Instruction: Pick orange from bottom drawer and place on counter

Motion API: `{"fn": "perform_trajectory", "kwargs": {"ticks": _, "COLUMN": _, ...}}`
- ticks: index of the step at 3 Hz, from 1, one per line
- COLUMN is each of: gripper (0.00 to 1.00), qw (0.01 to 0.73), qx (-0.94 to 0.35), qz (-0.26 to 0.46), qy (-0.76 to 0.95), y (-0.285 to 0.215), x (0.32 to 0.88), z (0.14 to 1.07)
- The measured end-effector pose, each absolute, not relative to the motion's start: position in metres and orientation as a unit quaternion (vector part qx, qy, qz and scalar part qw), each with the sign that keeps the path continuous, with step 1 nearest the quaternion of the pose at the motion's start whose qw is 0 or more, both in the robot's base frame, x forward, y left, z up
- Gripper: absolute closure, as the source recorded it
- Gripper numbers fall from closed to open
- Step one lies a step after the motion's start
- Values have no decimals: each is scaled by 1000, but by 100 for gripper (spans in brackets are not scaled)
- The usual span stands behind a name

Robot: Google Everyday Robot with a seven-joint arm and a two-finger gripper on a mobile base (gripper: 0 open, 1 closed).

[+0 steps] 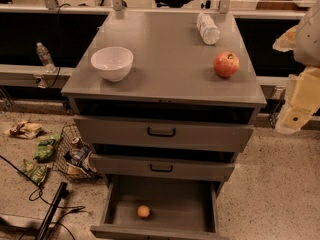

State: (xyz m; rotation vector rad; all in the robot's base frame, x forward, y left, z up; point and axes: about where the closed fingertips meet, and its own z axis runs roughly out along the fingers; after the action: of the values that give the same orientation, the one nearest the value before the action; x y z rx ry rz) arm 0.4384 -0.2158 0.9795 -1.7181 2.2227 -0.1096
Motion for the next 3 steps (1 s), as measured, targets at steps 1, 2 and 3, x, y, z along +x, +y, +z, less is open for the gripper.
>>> {"fn": "perform_trajectory", "kwargs": {"ticks": 1, "gripper": 0, "qw": 164, "qx": -603, "qz": -39, "qy": 780, "y": -216, "x": 438, "z": 980}}
{"fn": "perform_trajectory", "kwargs": {"ticks": 2, "gripper": 0, "qw": 185, "qx": -594, "qz": -9, "qy": 783, "y": -207, "x": 441, "z": 962}}
{"fn": "perform_trajectory", "kwargs": {"ticks": 3, "gripper": 0, "qw": 221, "qx": -580, "qz": 59, "qy": 782, "y": -175, "x": 445, "z": 909}}
